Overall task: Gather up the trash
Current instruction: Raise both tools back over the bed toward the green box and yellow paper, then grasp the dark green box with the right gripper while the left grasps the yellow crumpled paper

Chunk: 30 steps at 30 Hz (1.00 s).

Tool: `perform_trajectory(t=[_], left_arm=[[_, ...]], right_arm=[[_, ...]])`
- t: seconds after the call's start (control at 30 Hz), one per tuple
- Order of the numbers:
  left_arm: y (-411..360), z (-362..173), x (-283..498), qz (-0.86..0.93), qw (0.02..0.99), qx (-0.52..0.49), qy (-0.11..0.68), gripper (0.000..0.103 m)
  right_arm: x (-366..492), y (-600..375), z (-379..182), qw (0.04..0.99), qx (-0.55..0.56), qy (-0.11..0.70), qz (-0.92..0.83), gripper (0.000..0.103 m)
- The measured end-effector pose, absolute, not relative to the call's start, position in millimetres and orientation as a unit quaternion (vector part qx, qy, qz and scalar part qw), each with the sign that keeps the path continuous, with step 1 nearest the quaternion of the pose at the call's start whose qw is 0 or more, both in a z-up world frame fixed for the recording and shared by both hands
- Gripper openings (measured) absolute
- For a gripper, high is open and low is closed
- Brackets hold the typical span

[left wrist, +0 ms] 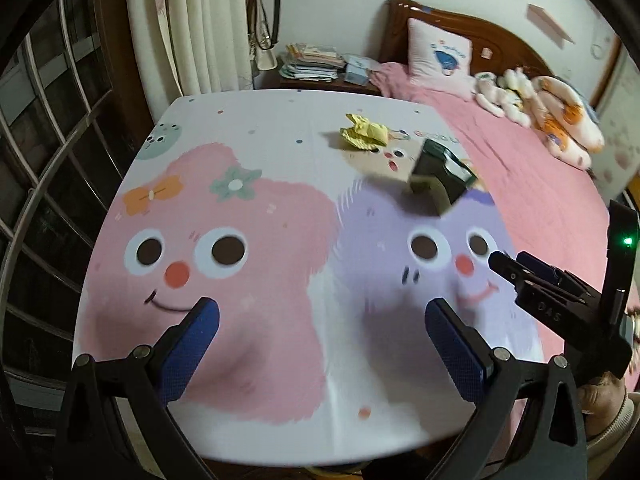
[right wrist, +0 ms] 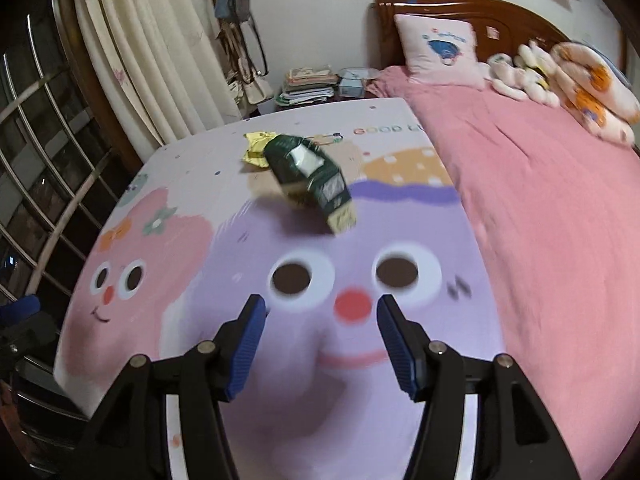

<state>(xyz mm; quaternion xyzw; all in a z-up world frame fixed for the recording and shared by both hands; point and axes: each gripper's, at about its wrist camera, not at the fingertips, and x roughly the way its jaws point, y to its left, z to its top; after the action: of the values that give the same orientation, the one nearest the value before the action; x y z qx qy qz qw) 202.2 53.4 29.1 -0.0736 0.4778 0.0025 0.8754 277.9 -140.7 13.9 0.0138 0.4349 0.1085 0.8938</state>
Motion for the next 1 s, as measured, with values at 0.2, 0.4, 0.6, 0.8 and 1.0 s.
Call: perform_trajectory(t=[0.2, 0.4, 0.6, 0.8, 1.0], left_arm=[[29, 20, 263, 0.028, 0.864, -0.092, 0.494, 0.102], [9, 10, 319, 0.037, 0.853, -0.094, 0.511, 0.102], [-1, 5, 373, 0.043, 0.852, -0.097, 0.512, 0.102], [-5, 3, 430, 0.050, 0.851, -0.108, 0.511, 0.102], [-9, -8, 485, 0.054, 0.843, -0.122, 0.521, 0.102]], right_arm=[[343, -122, 4, 0.891, -0.054, 0.428, 0.143, 0.058], [381, -102, -13, 0.885, -0.097, 0.419, 0.178, 0.058], [412, -100, -13, 0.881, -0.078, 0.415, 0.213, 0.031], [451, -111, 1, 0.874, -0.028, 0.428, 0.229, 0.026], [492, -124, 18, 0.881, 0.013, 0.423, 0.211, 0.026]])
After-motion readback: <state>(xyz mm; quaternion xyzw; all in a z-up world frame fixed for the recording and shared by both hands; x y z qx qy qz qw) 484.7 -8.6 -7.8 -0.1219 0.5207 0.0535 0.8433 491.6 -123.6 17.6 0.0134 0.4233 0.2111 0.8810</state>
